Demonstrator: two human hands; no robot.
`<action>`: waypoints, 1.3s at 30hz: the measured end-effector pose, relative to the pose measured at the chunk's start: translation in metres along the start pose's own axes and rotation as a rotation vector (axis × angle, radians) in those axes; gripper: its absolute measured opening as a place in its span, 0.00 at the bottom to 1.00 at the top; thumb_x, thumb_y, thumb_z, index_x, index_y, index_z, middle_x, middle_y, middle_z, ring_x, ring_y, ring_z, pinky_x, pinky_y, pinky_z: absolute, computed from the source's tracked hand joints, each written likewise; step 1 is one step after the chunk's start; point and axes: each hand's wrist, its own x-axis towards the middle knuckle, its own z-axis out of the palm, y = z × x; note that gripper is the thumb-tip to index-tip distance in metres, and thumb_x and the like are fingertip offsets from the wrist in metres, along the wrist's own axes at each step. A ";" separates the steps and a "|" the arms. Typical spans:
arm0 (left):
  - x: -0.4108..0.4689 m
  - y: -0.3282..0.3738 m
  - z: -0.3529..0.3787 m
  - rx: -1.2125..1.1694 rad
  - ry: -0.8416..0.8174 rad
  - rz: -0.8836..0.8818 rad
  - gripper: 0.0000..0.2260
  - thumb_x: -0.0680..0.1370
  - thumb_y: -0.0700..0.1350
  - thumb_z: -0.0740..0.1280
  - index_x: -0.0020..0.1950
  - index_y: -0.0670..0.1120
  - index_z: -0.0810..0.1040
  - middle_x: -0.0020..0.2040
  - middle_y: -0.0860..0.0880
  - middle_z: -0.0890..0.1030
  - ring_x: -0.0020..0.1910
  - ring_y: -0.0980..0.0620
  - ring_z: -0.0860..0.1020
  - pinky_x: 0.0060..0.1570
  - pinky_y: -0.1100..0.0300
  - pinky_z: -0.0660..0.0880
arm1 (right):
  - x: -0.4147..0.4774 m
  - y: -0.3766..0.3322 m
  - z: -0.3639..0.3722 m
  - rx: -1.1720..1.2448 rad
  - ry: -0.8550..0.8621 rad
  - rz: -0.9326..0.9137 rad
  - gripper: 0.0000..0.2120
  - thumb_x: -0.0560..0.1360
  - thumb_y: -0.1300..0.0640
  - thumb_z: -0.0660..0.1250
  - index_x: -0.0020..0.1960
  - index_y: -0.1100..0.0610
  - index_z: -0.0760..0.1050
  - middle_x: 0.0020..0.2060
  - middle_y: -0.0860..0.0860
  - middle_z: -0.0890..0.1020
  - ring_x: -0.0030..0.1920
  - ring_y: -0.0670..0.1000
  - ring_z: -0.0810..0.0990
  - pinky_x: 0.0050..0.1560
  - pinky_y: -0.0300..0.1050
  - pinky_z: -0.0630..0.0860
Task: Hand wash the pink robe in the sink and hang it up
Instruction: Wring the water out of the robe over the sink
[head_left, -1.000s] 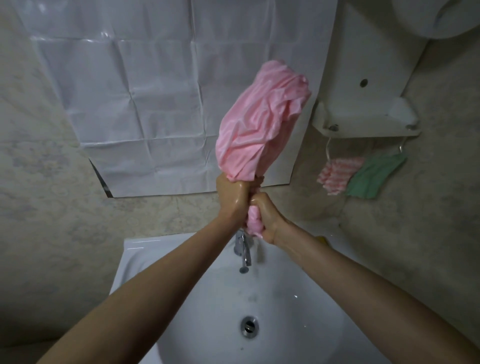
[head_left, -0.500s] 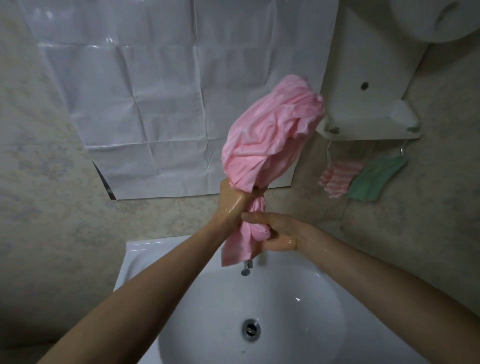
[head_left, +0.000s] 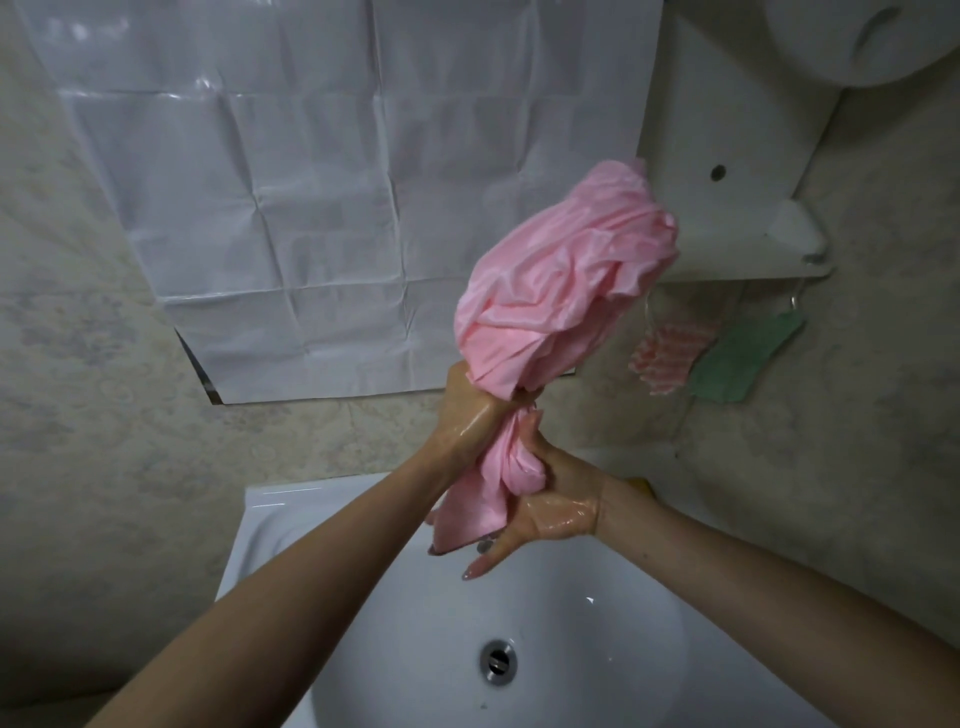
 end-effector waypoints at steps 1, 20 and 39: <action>-0.001 0.000 0.001 0.004 -0.004 0.002 0.13 0.71 0.33 0.70 0.38 0.52 0.75 0.32 0.57 0.78 0.30 0.63 0.74 0.34 0.65 0.74 | 0.000 0.003 -0.002 -0.008 0.020 -0.011 0.52 0.60 0.29 0.70 0.74 0.58 0.63 0.69 0.63 0.68 0.67 0.67 0.68 0.61 0.68 0.68; 0.010 -0.004 -0.014 0.155 0.093 0.071 0.16 0.69 0.29 0.69 0.30 0.47 0.71 0.24 0.55 0.74 0.23 0.62 0.69 0.28 0.67 0.70 | 0.001 -0.030 0.019 -0.366 0.574 -0.429 0.22 0.72 0.67 0.67 0.64 0.54 0.70 0.52 0.52 0.80 0.52 0.49 0.81 0.56 0.46 0.76; -0.009 0.010 -0.016 0.129 -0.204 0.006 0.05 0.68 0.39 0.70 0.42 0.42 0.78 0.36 0.46 0.82 0.34 0.53 0.81 0.38 0.59 0.79 | 0.011 -0.018 0.030 -0.275 0.556 -0.105 0.07 0.62 0.68 0.67 0.40 0.63 0.76 0.33 0.56 0.76 0.35 0.49 0.69 0.26 0.34 0.68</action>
